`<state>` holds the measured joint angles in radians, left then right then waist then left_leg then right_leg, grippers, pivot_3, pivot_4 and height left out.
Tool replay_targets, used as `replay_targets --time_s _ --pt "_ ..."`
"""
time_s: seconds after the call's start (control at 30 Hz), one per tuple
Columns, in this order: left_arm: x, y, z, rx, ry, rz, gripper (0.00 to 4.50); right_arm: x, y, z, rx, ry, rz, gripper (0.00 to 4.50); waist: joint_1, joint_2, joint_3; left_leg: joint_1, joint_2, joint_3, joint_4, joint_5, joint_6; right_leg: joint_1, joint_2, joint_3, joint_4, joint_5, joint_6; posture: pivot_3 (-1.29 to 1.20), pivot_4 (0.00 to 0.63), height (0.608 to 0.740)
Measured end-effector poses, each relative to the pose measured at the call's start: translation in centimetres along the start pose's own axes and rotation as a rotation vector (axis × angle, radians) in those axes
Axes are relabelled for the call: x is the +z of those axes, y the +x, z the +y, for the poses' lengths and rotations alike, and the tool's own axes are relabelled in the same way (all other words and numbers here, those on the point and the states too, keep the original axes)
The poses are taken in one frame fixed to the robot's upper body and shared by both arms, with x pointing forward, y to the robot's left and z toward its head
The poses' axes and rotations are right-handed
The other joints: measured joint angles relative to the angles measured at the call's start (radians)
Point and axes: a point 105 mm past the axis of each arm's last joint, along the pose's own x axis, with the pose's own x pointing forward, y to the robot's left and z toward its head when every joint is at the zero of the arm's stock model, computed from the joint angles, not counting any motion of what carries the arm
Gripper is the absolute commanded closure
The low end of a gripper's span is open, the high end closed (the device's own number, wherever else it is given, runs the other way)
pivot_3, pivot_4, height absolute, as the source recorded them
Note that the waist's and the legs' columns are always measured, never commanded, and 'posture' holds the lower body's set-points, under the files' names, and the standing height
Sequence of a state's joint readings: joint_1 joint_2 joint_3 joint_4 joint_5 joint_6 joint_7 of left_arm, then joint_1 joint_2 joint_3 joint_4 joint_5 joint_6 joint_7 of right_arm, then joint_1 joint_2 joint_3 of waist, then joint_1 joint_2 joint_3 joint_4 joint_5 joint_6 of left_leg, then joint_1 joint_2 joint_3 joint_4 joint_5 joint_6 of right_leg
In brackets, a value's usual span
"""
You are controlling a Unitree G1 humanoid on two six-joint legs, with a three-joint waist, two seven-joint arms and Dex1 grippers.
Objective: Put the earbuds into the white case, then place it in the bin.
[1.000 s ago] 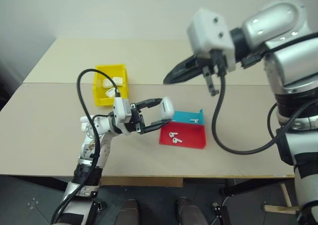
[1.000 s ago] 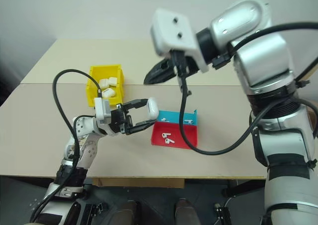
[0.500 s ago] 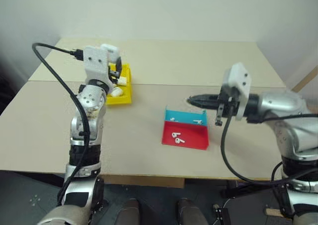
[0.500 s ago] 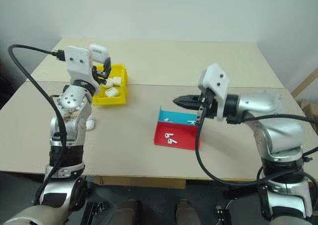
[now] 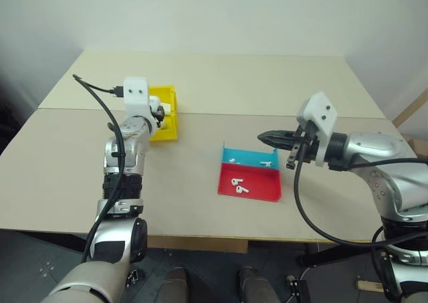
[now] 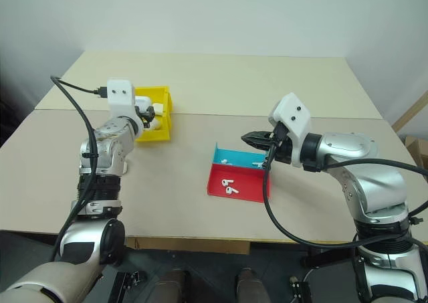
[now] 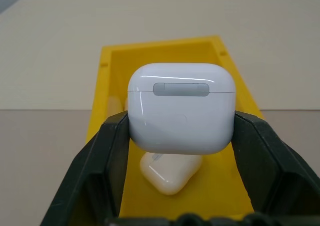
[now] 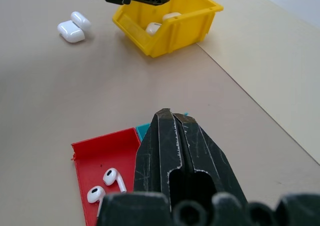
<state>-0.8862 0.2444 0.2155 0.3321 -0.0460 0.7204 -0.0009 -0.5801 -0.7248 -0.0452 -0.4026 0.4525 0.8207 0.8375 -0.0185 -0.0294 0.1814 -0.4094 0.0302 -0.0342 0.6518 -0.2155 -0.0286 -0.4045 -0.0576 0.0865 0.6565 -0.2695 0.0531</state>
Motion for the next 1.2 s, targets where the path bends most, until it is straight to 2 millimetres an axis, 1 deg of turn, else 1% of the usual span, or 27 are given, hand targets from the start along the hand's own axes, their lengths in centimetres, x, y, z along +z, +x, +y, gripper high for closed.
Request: replay_targets --time_s 0.03,0.07,0.17,0.27,0.37,0.47,0.53,0.57,0.67,0.77,0.83,0.87,0.9,0.97,1.07,1.13,1.2 --pt "-0.3 0.1 0.0 -0.001 -0.005 0.009 0.16 0.0 0.0 0.0 -0.004 0.000 0.001 4.50 0.000 0.000 0.000 0.000 0.000 0.000 0.000 0.000 0.000 0.000 0.000 0.000 0.000 0.000 0.000 0.00 0.150 0.740" --pt "-0.3 0.1 -0.1 -0.003 -0.001 0.005 0.03 -0.1 0.1 0.0 -0.006 0.000 0.004 4.50 0.001 0.000 0.000 -0.001 0.000 0.000 0.000 0.000 0.000 0.000 0.000 0.000 0.000 0.000 0.000 0.00 0.150 0.740" --pt "0.5 0.2 -0.5 -0.001 0.055 -0.056 0.03 -0.2 0.4 0.3 0.006 0.000 0.012 4.50 0.003 0.000 0.000 -0.001 0.000 0.000 0.000 0.000 0.000 0.000 0.000 0.000 0.000 0.000 0.000 0.00 0.150 0.740" --pt "1.1 0.0 -0.9 -0.046 0.051 -0.120 0.03 -0.3 0.5 0.4 0.008 -0.003 0.015 4.50 0.003 0.000 0.000 0.000 0.000 0.000 0.000 0.000 0.000 0.000 0.000 0.000 0.000 0.000 0.000 0.00 0.150 0.740" --pt "1.4 -0.9 -1.5 -0.124 0.039 -0.191 0.03 -0.3 0.3 0.2 0.001 -0.013 0.028 4.50 0.003 0.000 0.000 -0.001 0.000 0.000 0.000 0.000 0.000 0.000 0.000 0.000 0.000 0.000 0.000 0.00 0.150 0.740" --pt "2.6 -2.1 -1.9 -0.192 0.046 -0.251 0.03 -0.4 0.1 0.2 0.005 -0.021 0.039 4.50 0.004 0.000 0.000 -0.001 0.000 0.000 0.000 0.000 0.000 0.000 0.000 0.000 0.000 0.000 0.000 0.00 0.150 0.740" --pt "3.1 -3.1 -1.9 -0.238 0.070 -0.284 0.03 -0.6 -0.5 0.0 0.008 -0.042 0.068 4.50 0.003 0.000 0.000 0.000 0.000 0.000 0.000 0.000 0.000 0.000 0.000 0.000 0.000 0.000 0.000 0.00 0.150 0.740" --pt "3.0 -3.7 -1.8 -0.266 0.079 -0.293 0.03 -0.9 -0.9 0.0 0.009 -0.059 0.082 4.50 0.003 0.000 0.000 0.000 0.000 0.000 0.000 0.000 0.000 0.000 0.000 0.000 0.000 0.000 0.000 0.00 0.150 0.740" --pt "1.6 -6.1 -1.9 -0.422 0.058 -0.271 0.03 -2.0 -2.3 0.4 0.030 -0.118 0.053 4.50 0.003 0.000 0.000 0.000 0.001 0.000 -0.001 0.000 0.000 0.000 0.000 0.000 -0.001 0.000 0.000 0.00 0.150 0.740" --pt "0.4 -9.8 -2.1 -0.644 0.032 -0.272 0.03 -3.4 -4.1 1.5 0.091 -0.184 0.044 4.50 0.001 0.000 0.000 0.000 0.001 0.002 0.000 0.000 0.000 0.000 -0.001 0.001 0.000 0.000 0.000 0.00 0.150 0.740" --pt "-0.7 -12.6 -1.6 -0.774 0.054 -0.248 0.03 -3.9 -5.8 1.8 0.128 -0.251 0.068 4.50 -0.004 0.000 0.000 0.004 0.002 0.003 -0.001 0.000 0.000 0.003 0.000 0.001 0.000 0.000 0.000 0.00 0.150 0.740" --pt "-1.2 -13.5 -1.2 -0.812 0.074 -0.224 0.03 -4.0 -6.5 1.6 0.129 -0.268 0.083 4.50 -0.006 0.000 0.000 0.005 0.002 0.003 -0.001 0.000 0.000 0.004 0.001 0.002 0.000 0.000 0.000 0.00 0.150 0.740" --pt "-1.6 -14.3 -0.7 -0.841 0.088 -0.199 0.03 -4.1 -7.1 1.4 0.125 -0.279 0.097 4.50 -0.008 0.000 0.000 0.006 0.002 0.003 -0.001 0.000 0.000 0.004 0.001 0.002 0.001 0.000 0.000 0.00 0.150 0.740" --pt "-2.6 -16.1 0.7 -0.894 0.128 -0.133 0.03 -4.5 -8.4 1.1 0.120 -0.291 0.127 4.50 -0.014 0.000 0.000 0.012 0.003 0.003 -0.001 0.000 0.000 0.011 0.002 0.001 -0.001 -0.001 0.000 0.00 0.150 0.740" --pt "-3.1 -18.0 2.2 -0.939 0.195 -0.079 0.03 -4.8 -9.4 1.0 0.109 -0.308 0.142 4.50 -0.020 -0.001 0.000 0.017 0.004 0.004 -0.003 0.000 0.000 0.016 0.001 0.002 -0.003 -0.003 0.000 0.00 0.150 0.740" --pt "-2.9 -18.9 3.3 -0.943 0.222 -0.063 0.03 -5.5 -9.9 0.8 0.090 -0.314 0.167 4.50 -0.020 0.000 0.000 0.017 0.003 0.004 -0.004 0.000 0.000 0.016 0.001 0.002 -0.004 -0.003 0.000 0.00 0.150 0.740" --pt "-2.4 -19.5 3.9 -0.941 0.244 -0.076 0.03 -5.7 -10.0 0.7 0.084 -0.318 0.176 4.50 -0.020 0.000 0.000 0.017 0.003 0.005 -0.004 0.000 0.000 0.016 0.001 0.002 -0.004 -0.003 0.000 0.00 0.150 0.740"
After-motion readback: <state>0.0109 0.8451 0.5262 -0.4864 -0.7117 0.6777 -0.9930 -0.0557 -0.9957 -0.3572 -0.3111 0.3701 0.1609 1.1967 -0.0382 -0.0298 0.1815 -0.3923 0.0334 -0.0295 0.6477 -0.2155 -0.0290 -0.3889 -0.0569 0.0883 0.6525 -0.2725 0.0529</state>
